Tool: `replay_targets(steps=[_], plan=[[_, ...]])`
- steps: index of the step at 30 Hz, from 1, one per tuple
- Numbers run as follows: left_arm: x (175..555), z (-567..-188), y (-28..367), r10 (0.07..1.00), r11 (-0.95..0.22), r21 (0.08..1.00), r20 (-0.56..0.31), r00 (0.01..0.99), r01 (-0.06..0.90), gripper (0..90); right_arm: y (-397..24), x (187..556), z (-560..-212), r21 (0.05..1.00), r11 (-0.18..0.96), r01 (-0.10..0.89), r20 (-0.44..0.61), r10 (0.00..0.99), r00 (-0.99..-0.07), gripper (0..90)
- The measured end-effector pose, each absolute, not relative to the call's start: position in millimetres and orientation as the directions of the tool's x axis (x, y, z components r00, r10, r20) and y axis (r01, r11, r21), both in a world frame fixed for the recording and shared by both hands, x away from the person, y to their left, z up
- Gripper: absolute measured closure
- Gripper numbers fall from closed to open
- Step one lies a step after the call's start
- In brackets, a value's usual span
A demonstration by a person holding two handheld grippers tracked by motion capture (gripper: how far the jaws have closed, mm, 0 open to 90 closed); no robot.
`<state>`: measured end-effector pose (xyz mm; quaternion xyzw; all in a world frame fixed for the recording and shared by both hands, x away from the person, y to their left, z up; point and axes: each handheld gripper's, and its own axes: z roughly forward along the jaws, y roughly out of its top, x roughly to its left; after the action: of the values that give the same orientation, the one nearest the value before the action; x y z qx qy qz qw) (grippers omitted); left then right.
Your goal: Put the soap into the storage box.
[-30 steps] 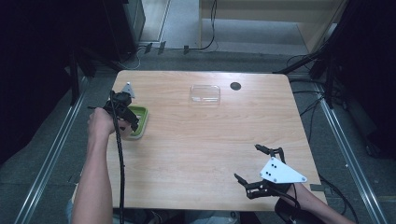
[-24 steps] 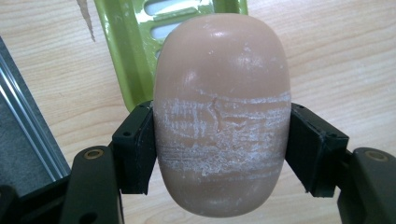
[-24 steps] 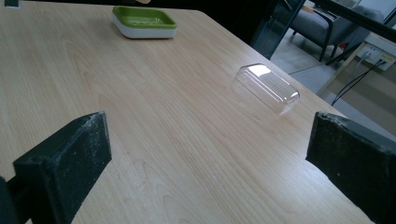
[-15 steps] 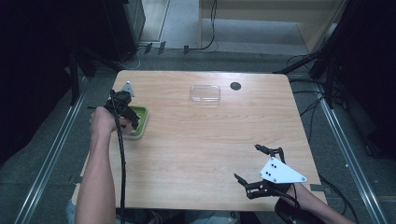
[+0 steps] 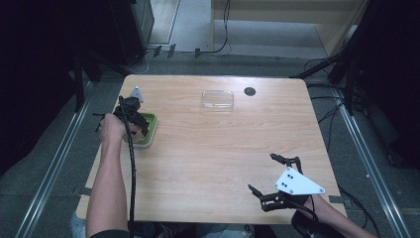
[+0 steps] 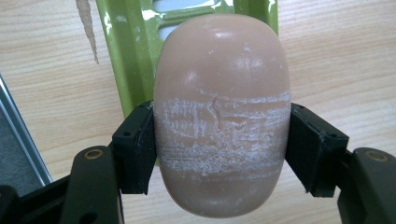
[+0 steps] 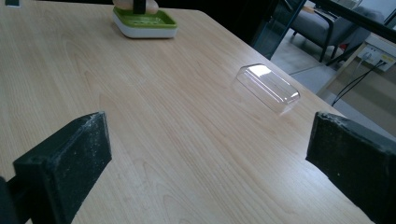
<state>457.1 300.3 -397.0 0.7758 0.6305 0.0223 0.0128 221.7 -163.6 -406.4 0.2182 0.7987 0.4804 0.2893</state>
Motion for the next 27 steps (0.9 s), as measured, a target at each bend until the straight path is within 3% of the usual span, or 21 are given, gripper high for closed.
replay_targets(steps=[27], plan=[[477,-418,299,0.986,-0.163,0.055,0.047,0.160,0.985,33.4,-164,222,-407,0.894,0.443,0.068,-0.254,0.625,-0.738,0.0]])
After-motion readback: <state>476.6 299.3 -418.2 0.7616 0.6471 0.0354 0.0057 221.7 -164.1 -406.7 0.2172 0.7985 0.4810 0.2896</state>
